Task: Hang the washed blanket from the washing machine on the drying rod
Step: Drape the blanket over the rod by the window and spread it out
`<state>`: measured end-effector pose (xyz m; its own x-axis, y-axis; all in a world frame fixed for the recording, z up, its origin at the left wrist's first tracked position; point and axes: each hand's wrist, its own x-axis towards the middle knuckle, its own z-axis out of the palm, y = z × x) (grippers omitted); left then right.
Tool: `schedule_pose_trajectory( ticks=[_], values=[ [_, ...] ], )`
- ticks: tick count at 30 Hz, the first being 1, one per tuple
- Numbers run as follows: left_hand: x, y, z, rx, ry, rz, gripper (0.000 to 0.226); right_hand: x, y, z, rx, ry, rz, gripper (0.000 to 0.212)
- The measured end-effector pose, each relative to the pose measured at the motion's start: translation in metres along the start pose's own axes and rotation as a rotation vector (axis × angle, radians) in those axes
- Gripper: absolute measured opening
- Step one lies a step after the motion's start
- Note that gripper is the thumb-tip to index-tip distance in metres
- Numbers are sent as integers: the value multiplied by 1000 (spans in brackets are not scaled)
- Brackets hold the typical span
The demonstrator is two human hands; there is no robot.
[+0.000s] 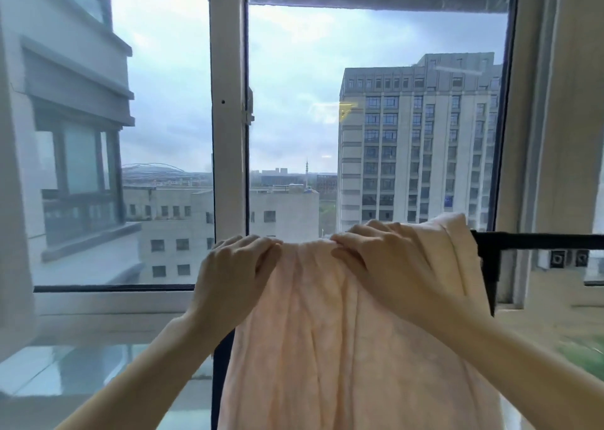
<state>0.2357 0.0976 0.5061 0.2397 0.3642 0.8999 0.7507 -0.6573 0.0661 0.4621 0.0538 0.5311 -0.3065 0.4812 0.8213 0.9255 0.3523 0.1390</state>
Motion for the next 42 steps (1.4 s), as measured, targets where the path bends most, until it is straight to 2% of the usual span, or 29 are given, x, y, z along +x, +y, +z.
schedule_pose_trajectory(
  ticks=[3, 8, 13, 16, 21, 24, 26, 28, 29, 32, 34, 39, 42],
  values=[
    [-4, 0, 6, 52, 17, -34, 37, -1, 4, 8, 48, 62, -14, 21],
    [2, 0, 9, 97, 37, -33, 35, -1, 24, 9, -47, 95, 56, 19],
    [7, 5, 18, 147, 61, -31, 39, -11, 48, -15, -319, 35, 77, 24],
    [5, 7, 19, 160, 92, -20, 37, -15, 63, -35, -428, -76, 190, 35],
    [7, 14, 15, 108, 74, -21, 39, -19, 70, -42, -445, -89, 234, 18],
    [15, 19, 14, 23, -20, 27, 40, -15, 65, -46, -381, -118, 248, 8],
    [17, 21, 11, -63, -82, -5, 28, -11, 56, -47, -238, -137, 231, 24],
    [19, 20, 7, -125, -123, -104, 18, -4, 40, -47, -137, -171, 122, 45],
    [20, 20, 5, -133, -136, -136, 16, -1, 29, -45, -90, -191, 57, 47],
    [19, 19, -1, -139, -149, -168, 12, 11, -1, -33, 83, -234, -59, 29],
    [17, 21, -5, -150, -154, -184, 8, 19, -15, -24, 184, -257, -57, 34],
    [13, 15, -12, -184, -167, -217, 6, 28, -23, -11, 272, -254, -7, 12],
    [13, 14, -12, -208, -153, -226, 9, 29, -20, -9, 239, -239, 33, 15]
  ],
)
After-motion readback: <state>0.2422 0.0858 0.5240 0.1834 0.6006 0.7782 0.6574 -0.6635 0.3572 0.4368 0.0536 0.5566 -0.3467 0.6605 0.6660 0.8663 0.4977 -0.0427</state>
